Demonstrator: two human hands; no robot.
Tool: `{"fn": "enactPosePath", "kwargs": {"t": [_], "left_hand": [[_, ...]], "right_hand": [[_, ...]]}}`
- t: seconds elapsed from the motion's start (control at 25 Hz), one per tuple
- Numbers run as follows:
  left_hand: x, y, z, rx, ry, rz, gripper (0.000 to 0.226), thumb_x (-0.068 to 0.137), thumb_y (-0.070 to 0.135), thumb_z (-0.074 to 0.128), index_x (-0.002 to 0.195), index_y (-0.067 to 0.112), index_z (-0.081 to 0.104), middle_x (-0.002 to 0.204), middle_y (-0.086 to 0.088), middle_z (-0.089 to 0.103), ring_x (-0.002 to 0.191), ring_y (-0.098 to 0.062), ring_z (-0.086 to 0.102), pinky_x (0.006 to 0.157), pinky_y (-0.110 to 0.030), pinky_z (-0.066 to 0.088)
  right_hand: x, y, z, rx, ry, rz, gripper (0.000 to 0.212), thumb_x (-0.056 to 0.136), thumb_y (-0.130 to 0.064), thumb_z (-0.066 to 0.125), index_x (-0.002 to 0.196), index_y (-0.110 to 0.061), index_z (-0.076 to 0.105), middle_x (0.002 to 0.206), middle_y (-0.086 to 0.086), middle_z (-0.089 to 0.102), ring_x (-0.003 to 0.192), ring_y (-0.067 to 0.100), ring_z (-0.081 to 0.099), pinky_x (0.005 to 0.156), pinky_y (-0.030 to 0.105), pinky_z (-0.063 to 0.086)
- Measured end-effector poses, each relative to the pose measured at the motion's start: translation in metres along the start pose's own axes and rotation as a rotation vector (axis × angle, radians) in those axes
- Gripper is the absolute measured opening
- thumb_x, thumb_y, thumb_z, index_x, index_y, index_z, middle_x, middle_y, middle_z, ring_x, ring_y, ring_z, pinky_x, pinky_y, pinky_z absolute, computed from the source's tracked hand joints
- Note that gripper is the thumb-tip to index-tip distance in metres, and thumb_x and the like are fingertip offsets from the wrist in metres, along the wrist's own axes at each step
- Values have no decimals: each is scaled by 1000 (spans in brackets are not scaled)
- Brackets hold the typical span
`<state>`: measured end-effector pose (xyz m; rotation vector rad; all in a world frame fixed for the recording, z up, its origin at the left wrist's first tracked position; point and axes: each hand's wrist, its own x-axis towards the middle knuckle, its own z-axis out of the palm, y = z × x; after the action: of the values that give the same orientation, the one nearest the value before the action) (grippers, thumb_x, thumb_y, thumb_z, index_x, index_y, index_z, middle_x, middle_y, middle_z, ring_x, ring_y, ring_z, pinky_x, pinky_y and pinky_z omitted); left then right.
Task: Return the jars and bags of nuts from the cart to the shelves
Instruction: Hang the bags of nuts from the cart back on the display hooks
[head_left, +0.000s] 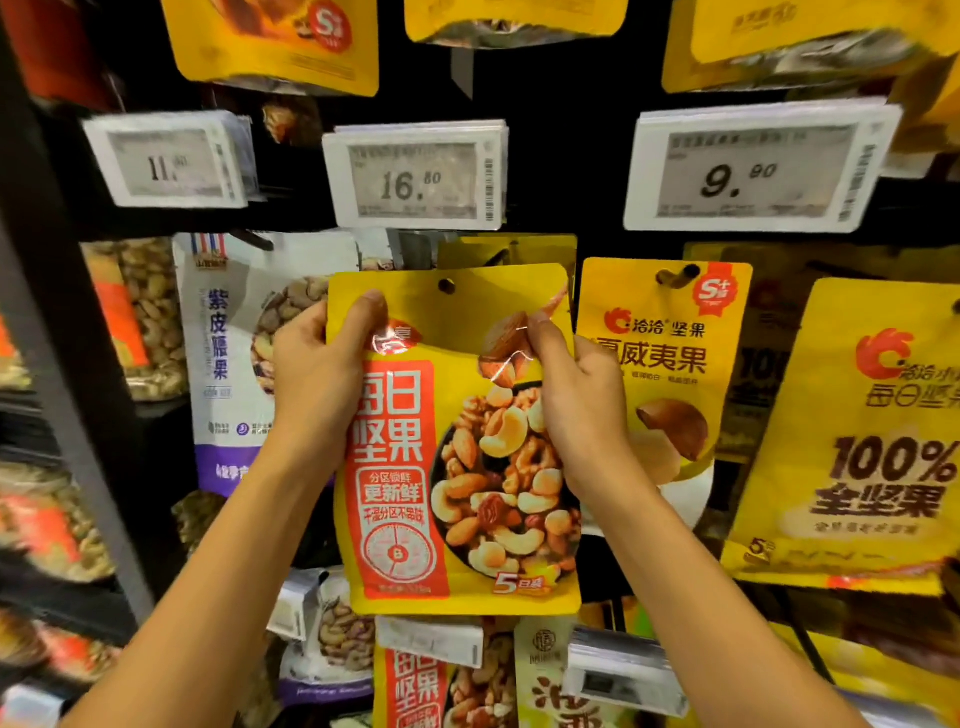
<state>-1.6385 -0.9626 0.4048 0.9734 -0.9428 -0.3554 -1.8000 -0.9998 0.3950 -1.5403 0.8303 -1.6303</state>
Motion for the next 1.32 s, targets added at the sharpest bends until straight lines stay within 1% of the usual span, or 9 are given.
{"fn": "enactPosePath", "kwargs": {"t": [0.24, 0.4, 0.52, 0.56, 0.68, 0.8, 1.0, 1.16, 1.32], "left_hand": [[8, -19, 9, 338, 35, 152, 20, 92, 40, 55, 88, 21, 60, 84, 2, 70, 77, -13, 68, 73, -38, 56], [-14, -23, -4, 399, 121, 320, 20, 95, 30, 50, 107, 15, 55, 93, 14, 60, 83, 13, 57, 72, -10, 46], [-49, -23, -33, 439, 204, 285, 21, 95, 28, 46, 105, 15, 58, 98, -1, 65, 90, -8, 60, 80, -23, 48], [-65, -23, -44, 407, 192, 198, 19, 96, 28, 45, 93, 17, 60, 87, -1, 67, 81, -12, 62, 75, -28, 50], [-139, -19, -83, 326, 151, -91, 38, 100, 25, 41, 70, 15, 61, 51, 6, 62, 47, -4, 54, 50, -15, 44], [-237, -14, -128, 397, 217, -287, 40, 99, 22, 43, 66, 9, 62, 46, 2, 59, 40, -4, 49, 43, -12, 39], [-401, 15, -198, 484, 555, -607, 42, 98, 24, 42, 68, 6, 65, 48, -2, 61, 43, -7, 52, 46, -15, 42], [-485, 56, -255, 446, 919, -691, 39, 97, 21, 43, 69, 6, 65, 48, -1, 62, 45, -8, 54, 53, -25, 44], [-503, 93, -318, 429, 1107, -574, 36, 98, 14, 42, 69, 5, 62, 46, 1, 60, 41, -4, 53, 42, -12, 42]], "right_hand": [[9, 23, 3, -149, 56, 77, 57, 93, -46, 46, 84, 8, 60, 70, 15, 56, 66, 22, 49, 63, 32, 34], [-17, 21, -13, -277, 134, -142, 29, 95, -33, 49, 102, -9, 63, 94, -1, 58, 87, 8, 52, 71, 3, 34], [-60, 20, -25, -380, 194, -356, 29, 92, -19, 51, 115, -3, 57, 112, 1, 46, 100, 2, 43, 87, -1, 28], [-76, 21, -29, -363, 148, -375, 26, 91, -15, 50, 112, -2, 58, 110, 3, 47, 100, 4, 45, 87, 2, 32], [-138, 27, -35, -191, -162, -205, 17, 93, -18, 45, 98, -12, 60, 98, -2, 52, 86, 14, 58, 72, 7, 42], [-210, 42, -32, -39, -431, -19, 13, 94, -25, 44, 92, -33, 54, 93, 1, 57, 74, 10, 61, 63, 17, 48], [-326, 56, 12, 85, -845, 239, 21, 96, -12, 47, 88, -31, 54, 94, 17, 62, 64, 18, 62, 63, 30, 50], [-405, 32, 61, 178, -1182, 224, 24, 95, -10, 49, 88, -32, 52, 87, 15, 61, 61, 14, 60, 59, 22, 47], [-456, 4, 122, 234, -1427, 224, 21, 96, -9, 47, 88, -27, 54, 81, 11, 59, 53, -5, 57, 51, 8, 40]]}}
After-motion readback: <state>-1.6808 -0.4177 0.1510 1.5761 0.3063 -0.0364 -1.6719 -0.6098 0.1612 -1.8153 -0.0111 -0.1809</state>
